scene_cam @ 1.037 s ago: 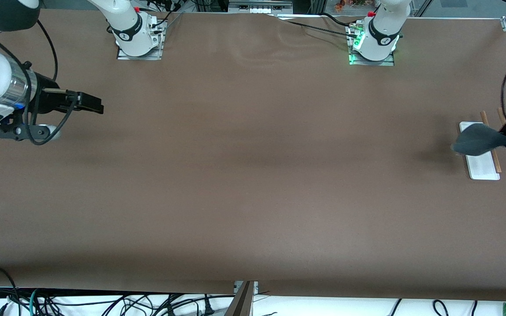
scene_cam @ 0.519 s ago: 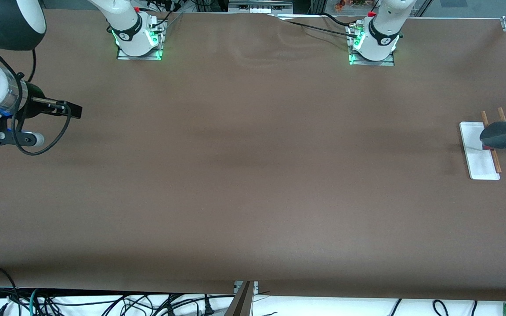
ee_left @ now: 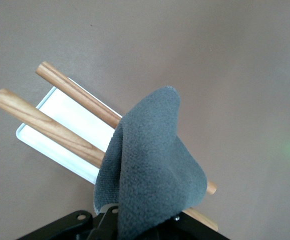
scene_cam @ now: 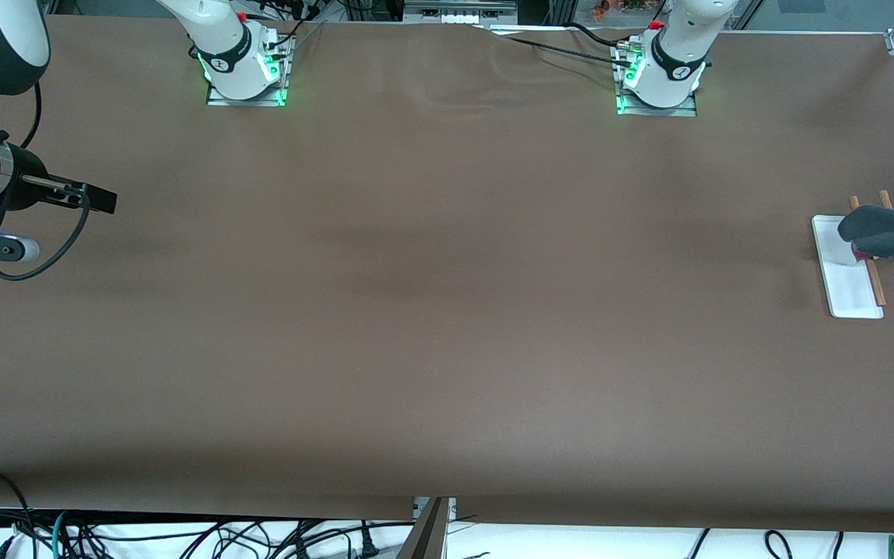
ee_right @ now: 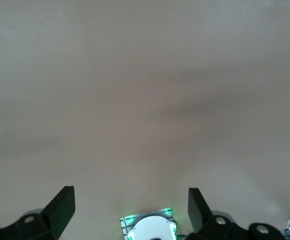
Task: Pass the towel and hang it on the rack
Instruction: 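Lay the towel over the wooden dowels with the left gripper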
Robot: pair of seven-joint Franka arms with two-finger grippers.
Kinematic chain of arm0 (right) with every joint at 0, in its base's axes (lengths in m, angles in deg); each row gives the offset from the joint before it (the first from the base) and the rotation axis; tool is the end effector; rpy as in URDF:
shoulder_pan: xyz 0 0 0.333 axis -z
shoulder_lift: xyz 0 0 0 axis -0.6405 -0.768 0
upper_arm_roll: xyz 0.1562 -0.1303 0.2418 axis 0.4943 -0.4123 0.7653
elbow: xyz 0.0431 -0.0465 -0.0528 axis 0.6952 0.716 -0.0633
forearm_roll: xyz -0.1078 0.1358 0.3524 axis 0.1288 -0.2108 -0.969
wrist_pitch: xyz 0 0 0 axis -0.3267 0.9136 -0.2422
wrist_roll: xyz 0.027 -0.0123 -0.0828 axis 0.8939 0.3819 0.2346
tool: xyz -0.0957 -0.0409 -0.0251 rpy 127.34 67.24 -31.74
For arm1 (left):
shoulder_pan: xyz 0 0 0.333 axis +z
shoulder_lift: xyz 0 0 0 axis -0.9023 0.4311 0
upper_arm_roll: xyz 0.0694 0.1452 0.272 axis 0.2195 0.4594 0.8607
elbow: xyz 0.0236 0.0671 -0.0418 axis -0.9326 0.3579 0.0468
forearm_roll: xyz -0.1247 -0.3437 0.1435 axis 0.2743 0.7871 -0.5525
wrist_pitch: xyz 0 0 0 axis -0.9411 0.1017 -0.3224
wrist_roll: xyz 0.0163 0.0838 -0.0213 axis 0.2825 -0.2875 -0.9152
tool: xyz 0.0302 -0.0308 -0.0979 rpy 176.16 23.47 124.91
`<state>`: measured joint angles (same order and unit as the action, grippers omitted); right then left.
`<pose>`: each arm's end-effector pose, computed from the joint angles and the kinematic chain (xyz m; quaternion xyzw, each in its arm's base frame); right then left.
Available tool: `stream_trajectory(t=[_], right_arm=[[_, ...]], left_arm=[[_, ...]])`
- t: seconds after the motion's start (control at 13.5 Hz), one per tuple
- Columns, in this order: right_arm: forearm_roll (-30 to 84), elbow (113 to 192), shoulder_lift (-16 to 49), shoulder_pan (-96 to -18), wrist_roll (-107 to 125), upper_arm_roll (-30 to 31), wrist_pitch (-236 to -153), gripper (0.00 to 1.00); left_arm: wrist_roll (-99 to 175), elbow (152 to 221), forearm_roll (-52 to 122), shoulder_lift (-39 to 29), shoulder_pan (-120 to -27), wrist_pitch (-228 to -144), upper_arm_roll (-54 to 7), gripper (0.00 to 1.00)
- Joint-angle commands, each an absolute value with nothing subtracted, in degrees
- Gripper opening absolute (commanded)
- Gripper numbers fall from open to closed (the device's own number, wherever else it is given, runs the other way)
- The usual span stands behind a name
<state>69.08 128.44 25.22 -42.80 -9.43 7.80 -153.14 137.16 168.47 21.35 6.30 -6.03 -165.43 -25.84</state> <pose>0.5996 0.0388 0.5772 0.9872 -0.0784 -0.1242 0.0621 0.5012 0.4523 0.3136 0.8731 -0.4506 -0.0064 0.1860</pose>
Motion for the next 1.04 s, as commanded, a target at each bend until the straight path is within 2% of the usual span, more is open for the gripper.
stream_trajectory(t=[0.0,0.07,0.3,0.96], right_arm=[[67.53,131.81,28.19,-41.94,-9.7,8.55,-154.65,1.0],[67.18,132.17,28.64,-41.68,-9.26,8.63,-155.09,1.0],[67.35,132.26,28.82,-40.27,-5.06,10.39,-155.27,1.0],[67.7,132.17,29.69,-39.22,-3.8,10.39,-156.94,1.0]], left_arm=[[139.09,166.29,20.88,7.1,-5.49,-164.81,-26.81,0.41],[139.61,166.11,20.79,7.1,-5.58,-164.81,-26.81,0.99],[141.73,165.94,20.79,6.75,-6.01,-164.81,-27.16,1.0],[141.82,164.09,20.09,5.34,-5.93,-162.97,-27.51,1.0]])
